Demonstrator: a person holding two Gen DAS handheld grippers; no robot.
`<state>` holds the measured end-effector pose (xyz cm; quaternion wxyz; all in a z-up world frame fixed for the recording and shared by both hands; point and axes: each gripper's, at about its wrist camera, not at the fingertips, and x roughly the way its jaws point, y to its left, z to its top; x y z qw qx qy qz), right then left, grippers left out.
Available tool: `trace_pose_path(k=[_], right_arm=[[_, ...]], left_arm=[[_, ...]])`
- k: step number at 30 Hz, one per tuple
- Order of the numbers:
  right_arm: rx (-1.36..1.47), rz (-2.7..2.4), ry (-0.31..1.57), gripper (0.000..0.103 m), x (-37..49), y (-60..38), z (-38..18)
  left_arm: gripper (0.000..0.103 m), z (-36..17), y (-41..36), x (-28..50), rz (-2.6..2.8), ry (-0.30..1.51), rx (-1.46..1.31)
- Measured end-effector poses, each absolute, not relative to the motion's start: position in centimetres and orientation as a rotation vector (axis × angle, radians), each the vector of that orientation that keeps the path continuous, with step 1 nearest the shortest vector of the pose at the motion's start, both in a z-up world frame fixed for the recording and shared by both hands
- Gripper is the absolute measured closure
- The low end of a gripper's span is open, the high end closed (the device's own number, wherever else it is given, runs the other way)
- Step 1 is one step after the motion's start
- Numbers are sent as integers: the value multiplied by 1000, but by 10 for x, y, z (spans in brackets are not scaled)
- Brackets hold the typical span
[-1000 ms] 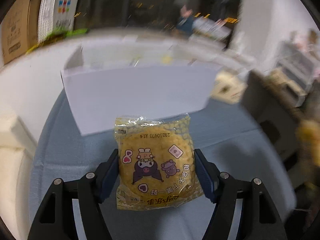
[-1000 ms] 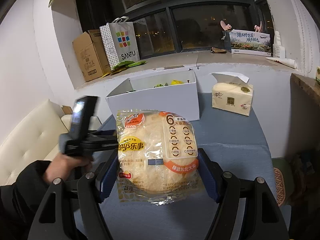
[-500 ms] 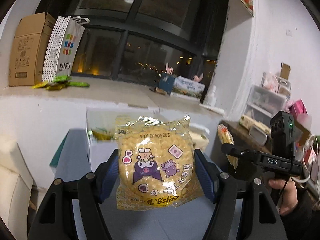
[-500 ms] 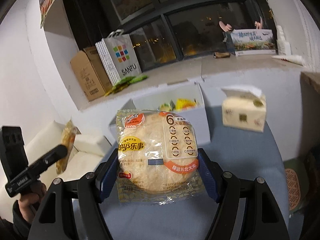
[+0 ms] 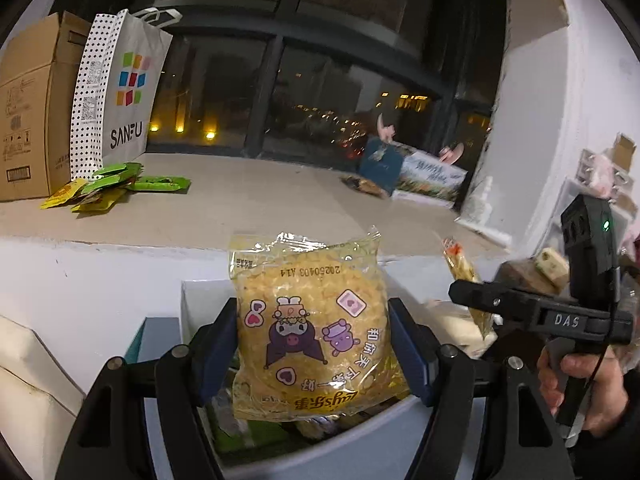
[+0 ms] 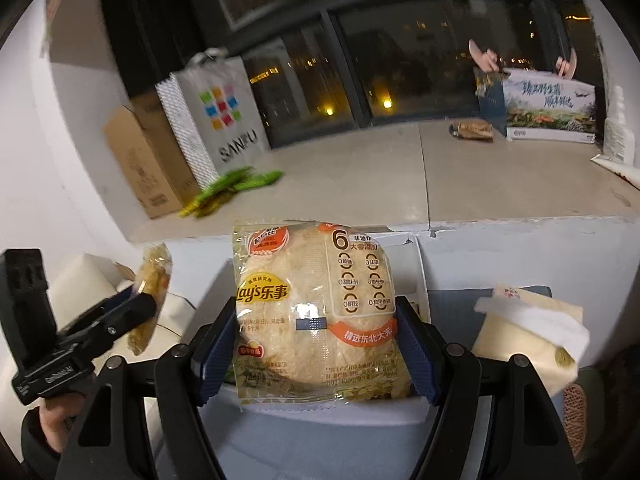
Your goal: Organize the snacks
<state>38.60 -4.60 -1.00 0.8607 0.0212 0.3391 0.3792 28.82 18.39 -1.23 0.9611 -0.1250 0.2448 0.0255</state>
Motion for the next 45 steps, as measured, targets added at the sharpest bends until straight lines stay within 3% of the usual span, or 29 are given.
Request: trace_pose_path(k=[1, 3, 4, 5, 6, 7, 18, 28, 37, 45], right_arm=[[42, 799, 720, 25, 394, -41, -12], [27, 782, 743, 25, 408, -31, -16], [28, 780, 752, 24, 413, -29, -17], [32, 779, 766, 17, 419, -26, -19], [37, 762, 782, 1, 425, -23, -21], [39, 749, 787, 0, 428, -23, -21], [-13, 738, 715, 0, 406, -22, -14], [-214, 641, 463, 0, 304, -46, 14], [-123, 725, 400, 0, 198, -97, 31], [-69, 709, 472, 0, 127, -148, 15]], left_arm=[[12, -16, 187, 295, 51, 517, -251], [0, -23, 194, 302, 82, 546, -273], [0, -25, 196, 303, 79, 554, -289], [0, -27, 198, 302, 74, 552, -299], [0, -29, 199, 300, 78, 549, -300], [0, -30, 199, 298, 79, 549, -298], [0, -3, 178, 248, 133, 431, -177], [0, 22, 142, 152, 93, 316, -205], [0, 29, 75, 72, 78, 367, -118], [0, 6, 39, 22, 74, 432, -181]])
